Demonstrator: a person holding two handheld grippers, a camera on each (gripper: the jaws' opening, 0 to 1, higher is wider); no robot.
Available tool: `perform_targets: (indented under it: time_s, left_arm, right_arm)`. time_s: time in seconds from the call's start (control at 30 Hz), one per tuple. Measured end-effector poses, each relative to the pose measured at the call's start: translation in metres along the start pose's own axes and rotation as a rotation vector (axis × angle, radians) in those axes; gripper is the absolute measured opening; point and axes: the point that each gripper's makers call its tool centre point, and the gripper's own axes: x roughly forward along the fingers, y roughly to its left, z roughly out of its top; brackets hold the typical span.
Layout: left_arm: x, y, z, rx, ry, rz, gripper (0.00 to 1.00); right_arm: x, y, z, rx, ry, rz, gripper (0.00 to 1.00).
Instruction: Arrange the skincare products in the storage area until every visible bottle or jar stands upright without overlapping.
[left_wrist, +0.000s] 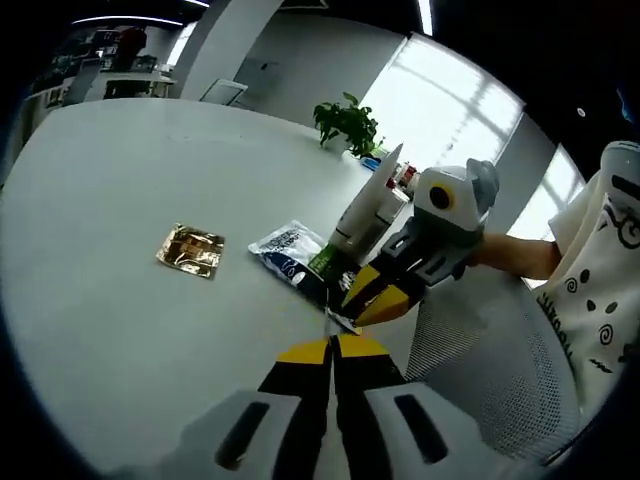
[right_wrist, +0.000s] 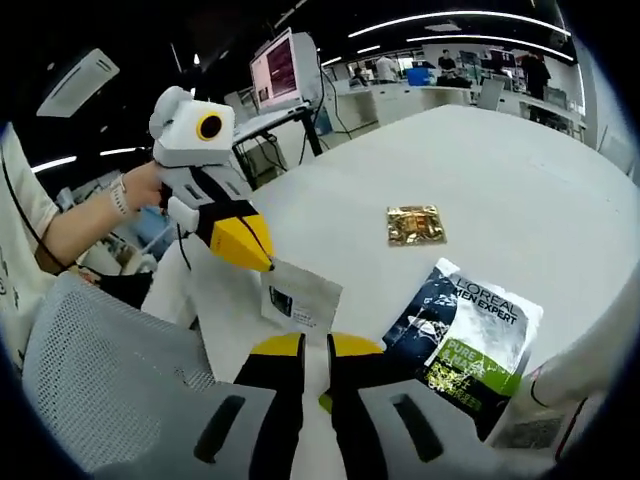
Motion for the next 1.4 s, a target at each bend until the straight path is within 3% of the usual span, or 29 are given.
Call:
perform_targets:
  time_s: [0.13, 0.2, 0.3, 0.5, 0.73, 0.83, 1.03, 1.4]
  left_arm:
    - [0.002, 0.003, -0.003, 0.012, 0.023, 0.025, 0.00]
    - [0.005, 0.010, -0.011, 0.051, 0.080, 0.074, 0.00]
    - [0.009, 0.013, -0.023, 0.109, 0.163, 0.095, 0.00]
    - [0.020, 0.008, -0.023, 0.165, 0.199, 0.096, 0.00]
    - [0.029, 0.011, -0.023, 0.291, 0.255, 0.097, 0.00]
    - [0.034, 0.010, -0.025, 0.295, 0.286, 0.108, 0.00]
    - [0.038, 0.016, -0.019, 0.322, 0.274, 0.118, 0.00]
    - [0.045, 0.012, -0.022, 0.318, 0.284, 0.117, 0.00]
  right_arm:
    - [0.002, 0.003, -0.003, -0.016, 0.013, 0.000, 0.08]
    - [0.003, 0.005, -0.004, -0.034, 0.019, -0.003, 0.08]
    - [0.006, 0.008, -0.007, -0.073, 0.040, -0.006, 0.07]
    - [0.012, 0.014, -0.011, -0.133, 0.070, 0.001, 0.08]
    - [0.018, 0.013, -0.016, -0.215, 0.112, -0.012, 0.13]
    - [0.021, 0.010, -0.017, -0.244, 0.129, -0.017, 0.14]
    - [0.021, 0.004, -0.019, -0.273, 0.145, -0.044, 0.15]
    - [0.021, -0.001, -0.027, -0.310, 0.178, -0.057, 0.16]
